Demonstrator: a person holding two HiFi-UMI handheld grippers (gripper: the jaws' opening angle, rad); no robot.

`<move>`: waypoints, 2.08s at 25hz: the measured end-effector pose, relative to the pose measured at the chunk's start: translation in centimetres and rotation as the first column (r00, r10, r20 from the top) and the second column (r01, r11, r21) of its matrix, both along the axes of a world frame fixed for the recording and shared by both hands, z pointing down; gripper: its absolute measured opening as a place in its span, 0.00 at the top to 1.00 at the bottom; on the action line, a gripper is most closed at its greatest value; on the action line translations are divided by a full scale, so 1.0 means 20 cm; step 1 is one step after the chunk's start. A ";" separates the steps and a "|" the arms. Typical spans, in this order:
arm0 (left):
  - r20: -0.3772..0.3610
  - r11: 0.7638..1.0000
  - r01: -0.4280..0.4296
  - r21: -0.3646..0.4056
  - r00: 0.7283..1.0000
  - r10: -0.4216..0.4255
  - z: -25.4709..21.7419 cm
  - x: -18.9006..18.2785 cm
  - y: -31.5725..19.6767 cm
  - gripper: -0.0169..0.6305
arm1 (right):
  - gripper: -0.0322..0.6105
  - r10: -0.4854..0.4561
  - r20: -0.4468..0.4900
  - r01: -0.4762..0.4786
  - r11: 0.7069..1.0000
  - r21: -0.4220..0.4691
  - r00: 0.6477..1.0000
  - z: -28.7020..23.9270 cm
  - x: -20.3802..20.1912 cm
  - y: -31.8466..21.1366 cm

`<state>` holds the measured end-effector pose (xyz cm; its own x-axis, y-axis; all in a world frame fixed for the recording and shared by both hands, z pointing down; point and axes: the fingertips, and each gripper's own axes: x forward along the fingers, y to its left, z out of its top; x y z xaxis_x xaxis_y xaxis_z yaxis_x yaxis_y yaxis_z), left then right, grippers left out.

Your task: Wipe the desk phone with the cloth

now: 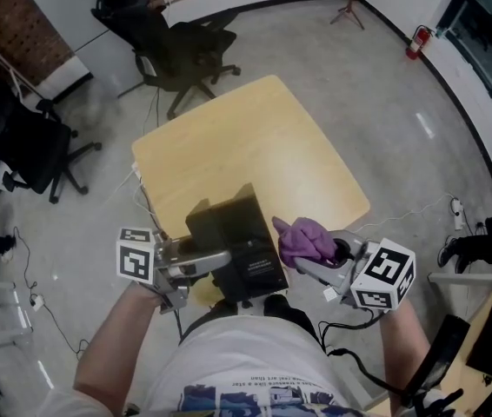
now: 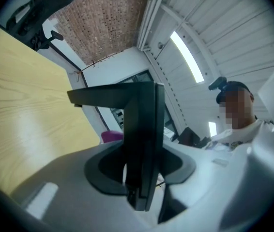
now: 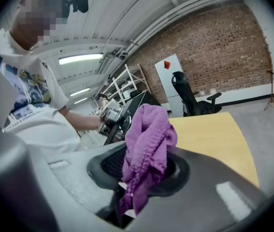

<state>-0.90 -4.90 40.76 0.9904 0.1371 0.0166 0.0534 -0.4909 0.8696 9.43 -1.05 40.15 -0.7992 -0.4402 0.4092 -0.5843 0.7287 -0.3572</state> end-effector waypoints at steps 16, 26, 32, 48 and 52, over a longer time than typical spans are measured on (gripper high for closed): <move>-0.045 0.999 0.044 0.018 0.998 -0.043 -0.06 -0.07 0.03 0.70 | 0.79 -0.021 0.337 0.049 0.996 -0.074 0.941 -0.10 -0.11 -0.16; -0.044 0.994 0.109 0.010 0.993 -0.109 -0.04 -0.10 -0.09 0.70 | 0.79 -0.042 0.214 0.077 0.985 -0.155 0.976 0.14 -0.10 0.07; -0.030 0.995 0.099 -0.002 0.995 -0.099 -0.01 -0.07 -0.10 0.70 | 0.79 0.005 0.137 0.009 0.995 -0.104 0.991 0.12 -0.02 0.04; 0.017 0.986 0.153 -0.061 0.988 -0.153 0.05 -0.04 -0.26 0.70 | 0.79 0.133 0.048 -0.133 0.991 0.015 0.990 0.01 -0.02 -0.03; 0.028 0.986 0.156 -0.061 0.988 -0.155 0.06 -0.07 -0.28 0.70 | 0.79 0.157 0.019 -0.156 0.987 -0.031 0.987 0.10 -0.04 0.06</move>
<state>-2.34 -10.58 41.96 0.9992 -0.0170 0.0363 -0.0401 -0.4362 0.8990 8.69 0.18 42.17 -0.7300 -0.5489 0.4072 -0.6824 0.6177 -0.3908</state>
